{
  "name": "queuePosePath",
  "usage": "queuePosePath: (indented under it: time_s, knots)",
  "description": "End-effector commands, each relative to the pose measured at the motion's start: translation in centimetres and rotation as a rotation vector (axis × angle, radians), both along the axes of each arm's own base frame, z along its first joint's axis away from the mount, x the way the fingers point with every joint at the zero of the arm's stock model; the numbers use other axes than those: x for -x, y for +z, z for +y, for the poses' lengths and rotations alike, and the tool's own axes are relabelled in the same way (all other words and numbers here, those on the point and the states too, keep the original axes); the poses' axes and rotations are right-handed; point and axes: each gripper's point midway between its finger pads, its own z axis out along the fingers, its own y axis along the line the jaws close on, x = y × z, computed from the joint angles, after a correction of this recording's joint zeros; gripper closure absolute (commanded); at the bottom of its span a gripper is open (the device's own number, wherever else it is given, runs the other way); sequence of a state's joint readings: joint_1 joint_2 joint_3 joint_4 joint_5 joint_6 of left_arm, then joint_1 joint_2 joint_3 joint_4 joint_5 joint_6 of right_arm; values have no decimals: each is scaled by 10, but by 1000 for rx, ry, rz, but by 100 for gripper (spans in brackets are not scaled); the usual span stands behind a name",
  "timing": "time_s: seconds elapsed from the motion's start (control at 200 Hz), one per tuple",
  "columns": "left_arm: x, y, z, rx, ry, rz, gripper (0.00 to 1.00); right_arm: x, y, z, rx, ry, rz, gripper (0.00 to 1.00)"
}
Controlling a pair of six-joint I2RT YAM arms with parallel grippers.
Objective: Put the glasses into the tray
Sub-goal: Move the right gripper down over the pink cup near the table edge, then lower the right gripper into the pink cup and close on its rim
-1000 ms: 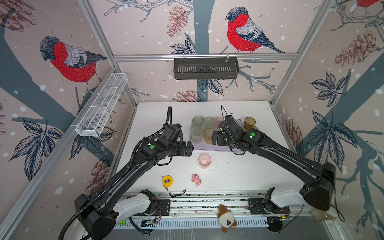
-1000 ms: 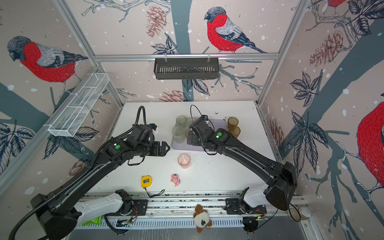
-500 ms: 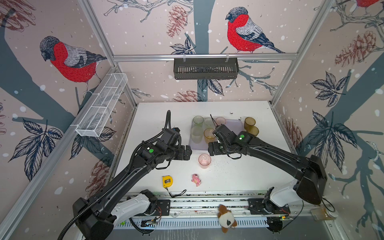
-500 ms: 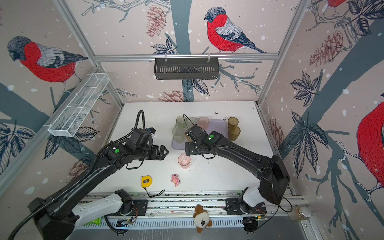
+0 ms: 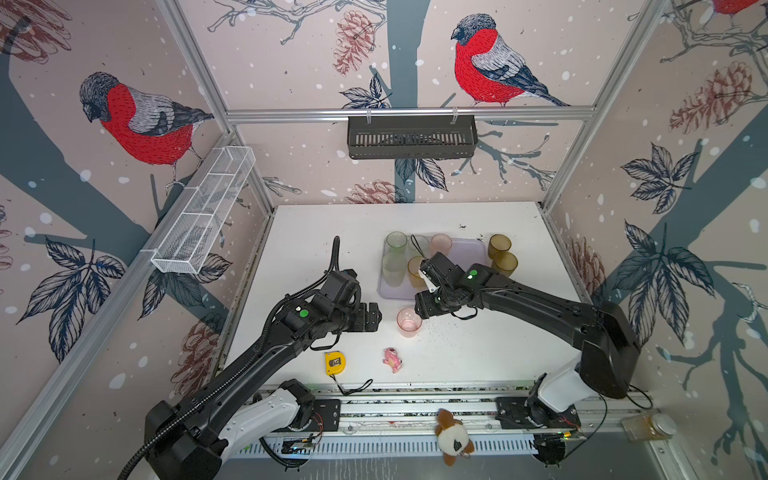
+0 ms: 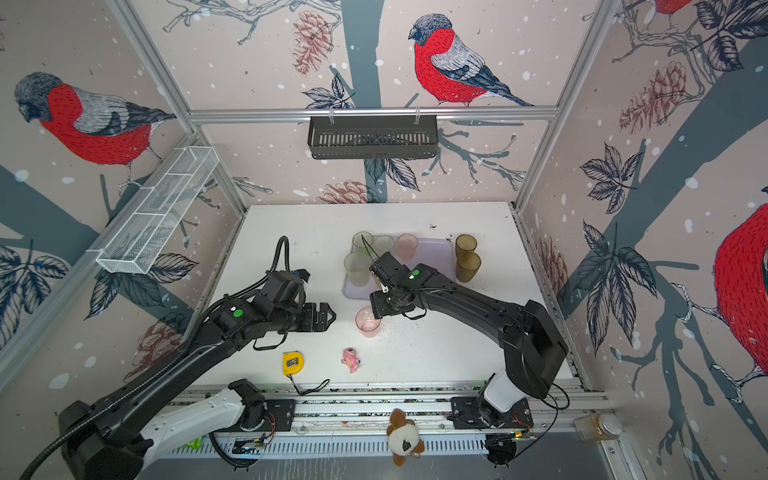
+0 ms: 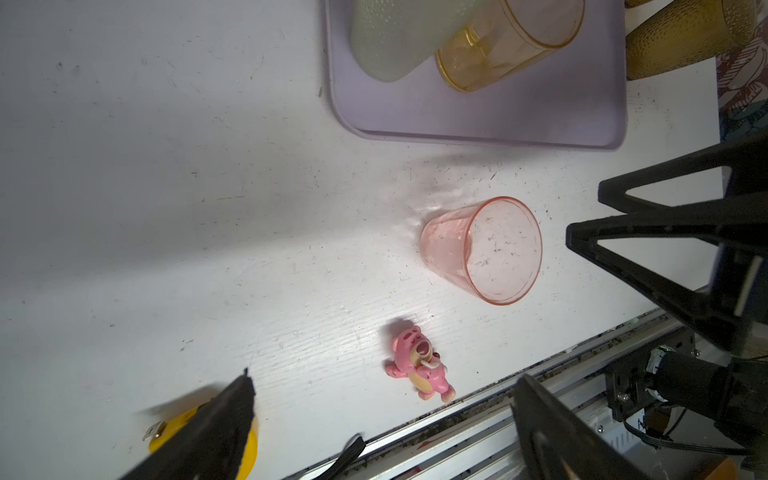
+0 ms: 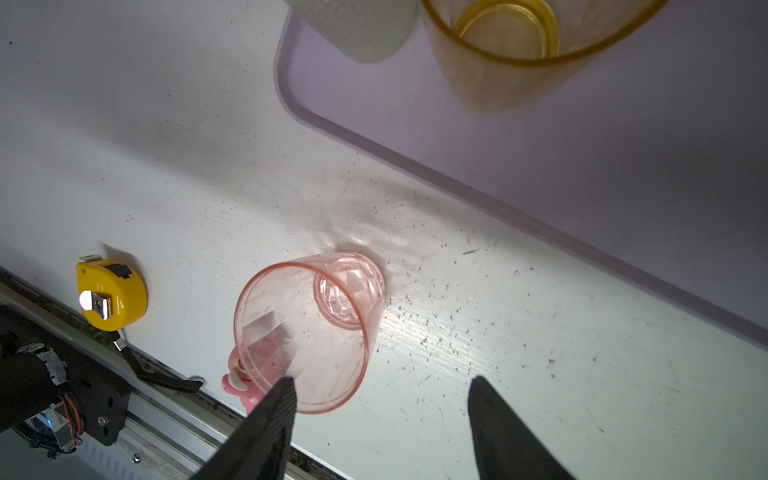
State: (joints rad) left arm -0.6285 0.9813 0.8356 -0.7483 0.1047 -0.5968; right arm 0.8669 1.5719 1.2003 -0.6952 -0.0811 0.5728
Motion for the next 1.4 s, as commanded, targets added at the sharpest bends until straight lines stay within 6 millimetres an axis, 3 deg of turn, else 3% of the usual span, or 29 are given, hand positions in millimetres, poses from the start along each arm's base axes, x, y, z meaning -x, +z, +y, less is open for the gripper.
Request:
queuePosePath:
  time_s: [0.0,0.41,1.396]
  knots:
    - [-4,2,-4,41,17,-17,3,0,-3,5,-13,19,0,35]
    - [7,-18,0,25,17,39,3,5,-15,9,-2,44,22,47]
    - [8,-26,2,31,30,39,3,6,-27,17,23,78,44,66]
